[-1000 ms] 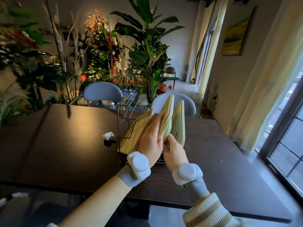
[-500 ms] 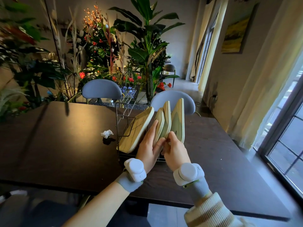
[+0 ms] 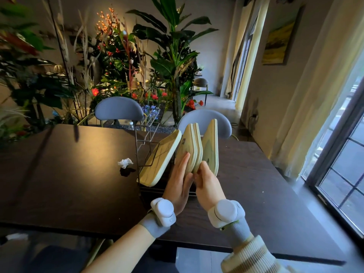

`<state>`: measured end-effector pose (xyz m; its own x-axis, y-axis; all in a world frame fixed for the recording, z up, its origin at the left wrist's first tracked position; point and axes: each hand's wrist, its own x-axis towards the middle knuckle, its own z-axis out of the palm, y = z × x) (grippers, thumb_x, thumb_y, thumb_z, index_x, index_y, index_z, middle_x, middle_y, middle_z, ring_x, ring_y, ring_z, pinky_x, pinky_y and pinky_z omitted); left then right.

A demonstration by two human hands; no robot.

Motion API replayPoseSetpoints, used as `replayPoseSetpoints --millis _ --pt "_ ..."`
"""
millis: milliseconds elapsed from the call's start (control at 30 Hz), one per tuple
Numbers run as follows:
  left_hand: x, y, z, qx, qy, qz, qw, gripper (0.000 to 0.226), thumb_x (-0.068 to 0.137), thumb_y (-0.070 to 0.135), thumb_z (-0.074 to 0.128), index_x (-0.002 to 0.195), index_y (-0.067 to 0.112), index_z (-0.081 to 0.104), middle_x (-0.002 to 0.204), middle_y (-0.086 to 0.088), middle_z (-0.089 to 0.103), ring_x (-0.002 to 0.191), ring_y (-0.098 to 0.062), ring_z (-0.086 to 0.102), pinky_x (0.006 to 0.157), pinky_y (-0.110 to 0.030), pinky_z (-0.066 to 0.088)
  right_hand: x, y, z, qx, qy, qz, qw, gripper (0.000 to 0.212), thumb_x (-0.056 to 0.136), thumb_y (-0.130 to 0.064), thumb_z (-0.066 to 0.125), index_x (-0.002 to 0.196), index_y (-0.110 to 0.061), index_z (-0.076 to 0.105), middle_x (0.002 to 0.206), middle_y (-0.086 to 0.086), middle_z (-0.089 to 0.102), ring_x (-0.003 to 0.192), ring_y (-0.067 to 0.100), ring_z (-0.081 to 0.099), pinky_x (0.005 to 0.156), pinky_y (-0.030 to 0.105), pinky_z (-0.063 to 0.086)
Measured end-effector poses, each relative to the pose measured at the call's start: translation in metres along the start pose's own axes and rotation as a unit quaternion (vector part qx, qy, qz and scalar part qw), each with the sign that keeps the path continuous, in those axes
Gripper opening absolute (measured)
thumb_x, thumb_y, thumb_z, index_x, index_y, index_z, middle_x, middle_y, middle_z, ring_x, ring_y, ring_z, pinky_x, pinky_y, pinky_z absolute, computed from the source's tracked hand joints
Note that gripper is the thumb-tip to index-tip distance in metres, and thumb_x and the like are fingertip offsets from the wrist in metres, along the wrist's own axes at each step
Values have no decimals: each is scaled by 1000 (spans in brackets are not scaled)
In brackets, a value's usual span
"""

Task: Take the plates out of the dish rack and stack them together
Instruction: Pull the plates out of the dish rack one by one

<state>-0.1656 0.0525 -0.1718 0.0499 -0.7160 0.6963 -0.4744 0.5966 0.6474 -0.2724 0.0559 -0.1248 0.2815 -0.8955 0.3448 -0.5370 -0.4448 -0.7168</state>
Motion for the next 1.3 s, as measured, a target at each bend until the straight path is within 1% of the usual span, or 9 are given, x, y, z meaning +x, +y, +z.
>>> replayPoseSetpoints --millis 133,333,567,667,800,967,1067,1200,1300 --pt "-1 2 0 -1 1 -5 1000 45 93 46 27 133 55 8 144 16 20 136 -5 21 112 -34 24 1 1 0 50 -2 -3 999 25 89 2 35 73 -17 32 74 6 48 62 19 41 60 23 39" --pt "-4 2 -8 -40 -8 -41 998 53 93 38 34 141 26 15 149 -5 27 137 -11 22 112 -44 24 2 -5 3 18 -16 -6 1000 35 90 -2 35 67 -28 26 71 3 47 65 21 40 62 32 36" --pt "-8 2 -26 47 7 -17 999 55 93 51 26 140 35 5 151 7 16 140 -7 10 114 -27 11 3 -14 12 -22 -26 -57 998 14 93 -6 35 82 -15 35 78 -1 37 84 22 40 74 28 37" --pt "-10 -3 -28 148 31 -4 988 54 94 49 22 142 31 5 151 -2 18 140 -13 10 115 -37 13 3 -13 14 -29 -31 -45 998 15 93 -8 36 82 -18 33 75 -3 33 75 23 38 71 27 34" --pt "-13 -8 -29 125 30 -18 992 53 94 50 21 141 29 9 147 -5 30 137 -14 22 112 -45 24 4 -12 15 -19 -50 -48 997 14 95 -14 36 85 -25 34 83 5 42 72 23 40 70 28 35" --pt "-19 -6 -33 134 23 -20 991 55 93 51 22 140 22 20 141 -8 41 130 -6 32 109 -25 26 3 -11 18 36 -52 -33 997 9 94 -19 39 96 -24 46 90 8 58 79 26 50 72 33 41" --pt "-22 -4 -35 86 -18 -40 995 55 92 48 29 140 22 19 142 -6 38 130 2 27 108 -15 20 0 -14 16 72 -50 -32 996 11 93 -18 43 102 -22 48 86 -7 57 87 22 53 79 35 45" --pt "-29 -8 -34 48 -48 -70 995 62 90 47 36 142 20 14 149 -3 27 135 0 20 112 -24 20 -2 -16 15 69 -40 -32 996 35 88 -22 52 120 -21 39 119 1 55 109 17 52 94 37 45" --pt "-41 -9 -31 54 -56 -82 994 61 93 34 43 141 12 13 151 -5 22 132 11 13 108 -10 14 -3 -18 16 76 -31 -45 996 53 85 -20 57 132 -22 31 132 0 49 114 14 49 99 34 42"
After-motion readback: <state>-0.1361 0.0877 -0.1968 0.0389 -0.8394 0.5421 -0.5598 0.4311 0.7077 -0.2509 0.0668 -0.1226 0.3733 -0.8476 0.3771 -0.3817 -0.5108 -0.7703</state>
